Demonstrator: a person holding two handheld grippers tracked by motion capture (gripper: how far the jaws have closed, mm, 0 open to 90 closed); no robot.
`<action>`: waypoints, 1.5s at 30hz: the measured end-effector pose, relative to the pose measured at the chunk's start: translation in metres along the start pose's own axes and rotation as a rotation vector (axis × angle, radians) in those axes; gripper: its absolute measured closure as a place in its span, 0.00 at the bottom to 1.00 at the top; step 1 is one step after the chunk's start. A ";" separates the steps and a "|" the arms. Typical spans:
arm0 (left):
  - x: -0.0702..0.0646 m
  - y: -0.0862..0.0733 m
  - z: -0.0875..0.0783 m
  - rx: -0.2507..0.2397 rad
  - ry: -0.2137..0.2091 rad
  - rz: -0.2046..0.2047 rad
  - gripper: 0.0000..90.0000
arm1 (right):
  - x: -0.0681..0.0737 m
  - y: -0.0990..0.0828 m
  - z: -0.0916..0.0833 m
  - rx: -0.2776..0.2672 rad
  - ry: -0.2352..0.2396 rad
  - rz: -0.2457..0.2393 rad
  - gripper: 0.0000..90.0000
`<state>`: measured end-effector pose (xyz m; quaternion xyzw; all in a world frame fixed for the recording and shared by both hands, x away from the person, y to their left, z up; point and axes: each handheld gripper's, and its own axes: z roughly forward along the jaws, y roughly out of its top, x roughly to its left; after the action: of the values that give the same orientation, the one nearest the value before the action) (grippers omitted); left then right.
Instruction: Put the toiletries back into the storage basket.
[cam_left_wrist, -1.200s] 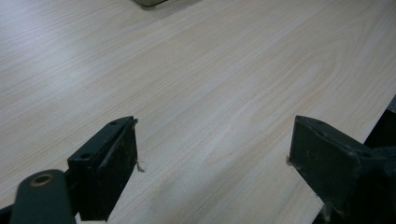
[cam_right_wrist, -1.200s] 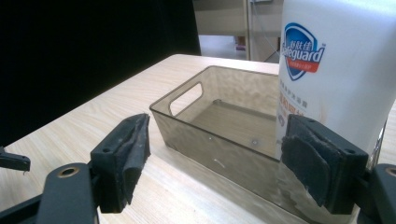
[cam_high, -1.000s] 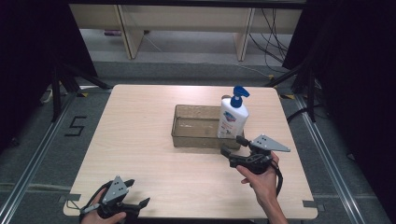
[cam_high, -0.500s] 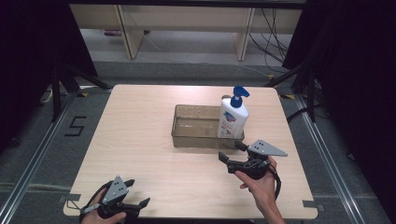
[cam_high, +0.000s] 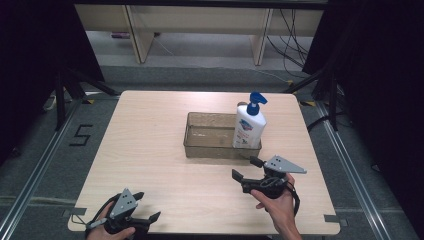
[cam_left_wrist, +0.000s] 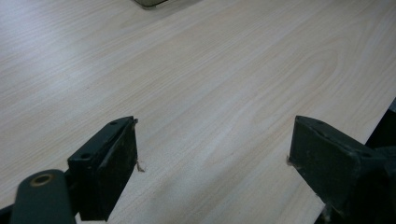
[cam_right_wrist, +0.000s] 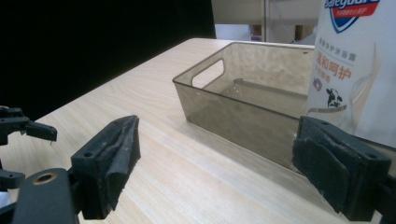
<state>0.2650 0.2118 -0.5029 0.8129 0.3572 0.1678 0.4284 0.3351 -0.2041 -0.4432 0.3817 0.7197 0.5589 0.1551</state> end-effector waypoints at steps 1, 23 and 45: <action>0.000 0.000 0.000 0.000 0.000 0.000 0.16 | 0.000 0.000 0.000 0.000 0.000 0.000 0.17; 0.000 0.000 0.000 -0.001 0.000 -0.002 0.16 | 0.012 -0.016 -0.004 0.009 0.041 0.005 0.17; 0.001 0.000 -0.001 0.009 -0.002 0.014 0.16 | 0.011 -0.030 -0.012 0.025 0.043 -0.009 0.17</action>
<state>0.2652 0.2130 -0.5026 0.8175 0.3518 0.1683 0.4238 0.3089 -0.2064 -0.4649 0.3681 0.7315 0.5573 0.1374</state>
